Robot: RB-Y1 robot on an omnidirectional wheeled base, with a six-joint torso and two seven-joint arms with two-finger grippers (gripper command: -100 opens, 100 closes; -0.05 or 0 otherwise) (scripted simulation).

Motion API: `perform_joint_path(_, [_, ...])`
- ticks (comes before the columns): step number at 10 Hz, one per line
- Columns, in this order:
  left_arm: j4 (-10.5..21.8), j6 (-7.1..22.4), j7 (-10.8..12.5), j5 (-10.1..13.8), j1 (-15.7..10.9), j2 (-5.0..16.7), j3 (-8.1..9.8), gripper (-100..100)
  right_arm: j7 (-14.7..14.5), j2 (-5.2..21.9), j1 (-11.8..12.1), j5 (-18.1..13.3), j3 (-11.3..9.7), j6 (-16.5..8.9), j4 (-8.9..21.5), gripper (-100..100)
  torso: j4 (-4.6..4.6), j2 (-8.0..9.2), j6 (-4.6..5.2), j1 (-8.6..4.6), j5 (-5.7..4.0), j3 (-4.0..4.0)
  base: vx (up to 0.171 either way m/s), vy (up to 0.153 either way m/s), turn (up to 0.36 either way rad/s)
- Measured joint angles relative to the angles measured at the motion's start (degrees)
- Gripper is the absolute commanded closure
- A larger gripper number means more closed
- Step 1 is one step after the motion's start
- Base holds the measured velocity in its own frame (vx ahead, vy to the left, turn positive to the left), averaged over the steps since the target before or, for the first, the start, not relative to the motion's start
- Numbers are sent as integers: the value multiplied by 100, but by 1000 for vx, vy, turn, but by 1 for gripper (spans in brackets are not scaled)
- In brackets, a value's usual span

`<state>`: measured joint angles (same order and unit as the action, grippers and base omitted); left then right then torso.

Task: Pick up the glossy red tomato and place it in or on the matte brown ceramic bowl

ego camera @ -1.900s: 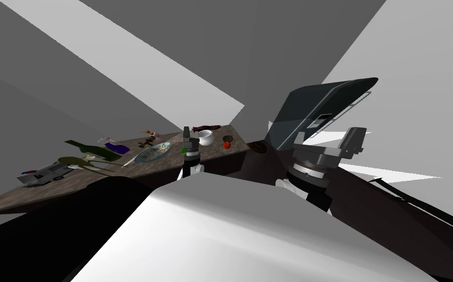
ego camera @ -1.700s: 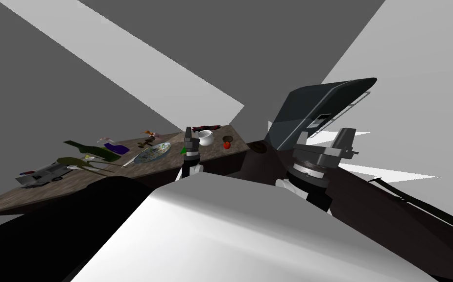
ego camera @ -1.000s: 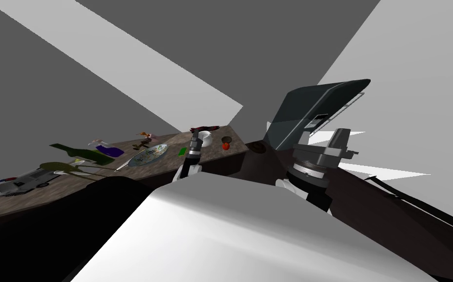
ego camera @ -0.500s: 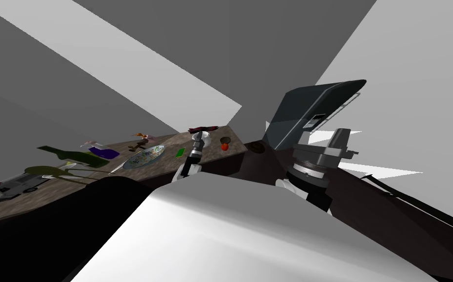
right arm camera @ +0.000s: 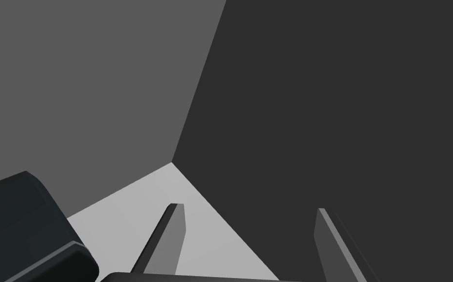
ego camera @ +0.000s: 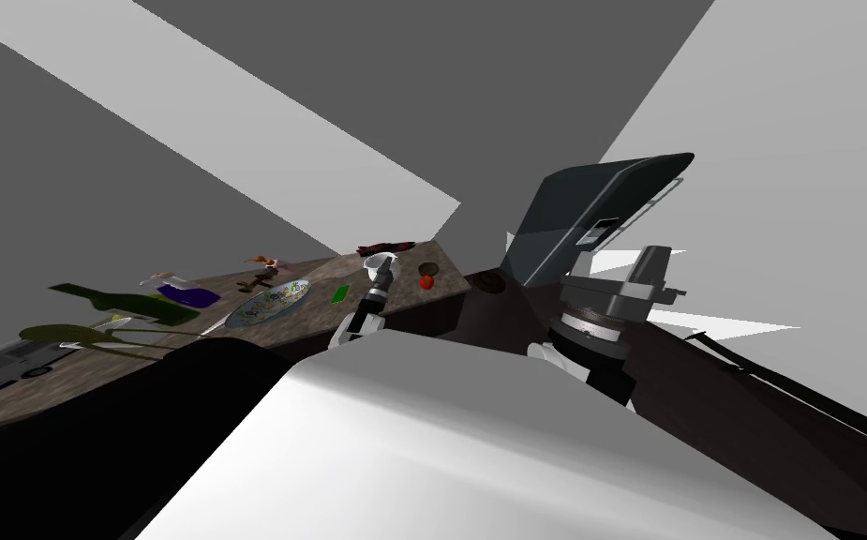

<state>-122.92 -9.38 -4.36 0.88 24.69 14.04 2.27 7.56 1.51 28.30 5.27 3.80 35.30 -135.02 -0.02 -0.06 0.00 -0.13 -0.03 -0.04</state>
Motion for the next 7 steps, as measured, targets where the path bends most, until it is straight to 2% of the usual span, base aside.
perform_joint_path(5, [191,685,29,11,21,236,-21,-100,0,0,0,0,0,0,0,0,1,1,0,-10,-3,1,14,-59,-22])
perform_joint_path(7, [350,912,57,43,-15,396,14,-100,0,0,0,0,0,0,0,0,0,-1,0,-17,-4,-1,20,-82,-32])
